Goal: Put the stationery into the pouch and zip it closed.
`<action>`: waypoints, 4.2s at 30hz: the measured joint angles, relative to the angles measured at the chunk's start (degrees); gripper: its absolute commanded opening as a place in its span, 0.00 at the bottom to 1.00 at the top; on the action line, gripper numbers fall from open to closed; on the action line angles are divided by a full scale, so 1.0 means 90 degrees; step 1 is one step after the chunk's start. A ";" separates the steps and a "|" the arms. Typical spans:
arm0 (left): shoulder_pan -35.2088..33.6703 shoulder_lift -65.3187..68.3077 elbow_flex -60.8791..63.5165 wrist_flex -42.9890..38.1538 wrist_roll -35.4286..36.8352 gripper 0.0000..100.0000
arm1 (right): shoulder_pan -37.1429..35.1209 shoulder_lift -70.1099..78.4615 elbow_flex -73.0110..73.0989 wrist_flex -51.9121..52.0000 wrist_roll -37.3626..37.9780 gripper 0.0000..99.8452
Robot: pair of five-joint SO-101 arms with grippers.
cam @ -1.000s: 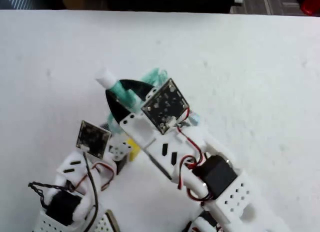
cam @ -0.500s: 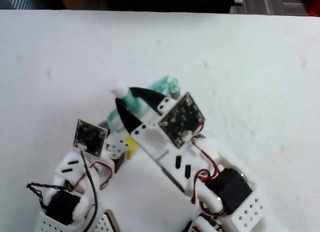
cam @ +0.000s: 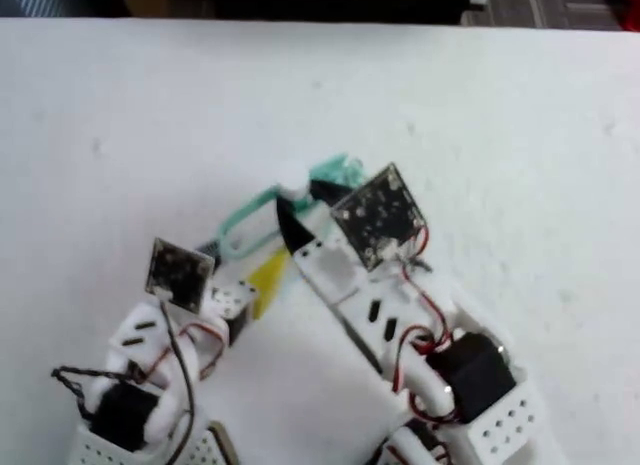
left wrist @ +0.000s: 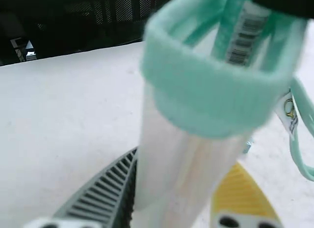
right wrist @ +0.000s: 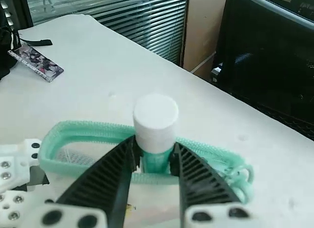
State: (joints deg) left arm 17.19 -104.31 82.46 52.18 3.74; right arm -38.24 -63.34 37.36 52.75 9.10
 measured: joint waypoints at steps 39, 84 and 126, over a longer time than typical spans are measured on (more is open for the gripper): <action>-0.0068 0.0000 0.0000 0.0000 0.0000 0.18 | 0.0811 0.1006 -0.3048 0.1153 0.0576 0.22; -0.0322 0.0000 0.0000 0.0000 0.0000 0.17 | 0.3253 0.8147 -0.3370 0.2002 0.2159 0.22; -0.0615 0.0010 0.0000 -0.0127 0.0000 0.17 | 0.2979 0.9719 -0.3477 0.0449 0.1915 0.02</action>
State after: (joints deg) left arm 11.65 -104.22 82.46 51.03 3.74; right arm -11.43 24.13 6.07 56.79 26.33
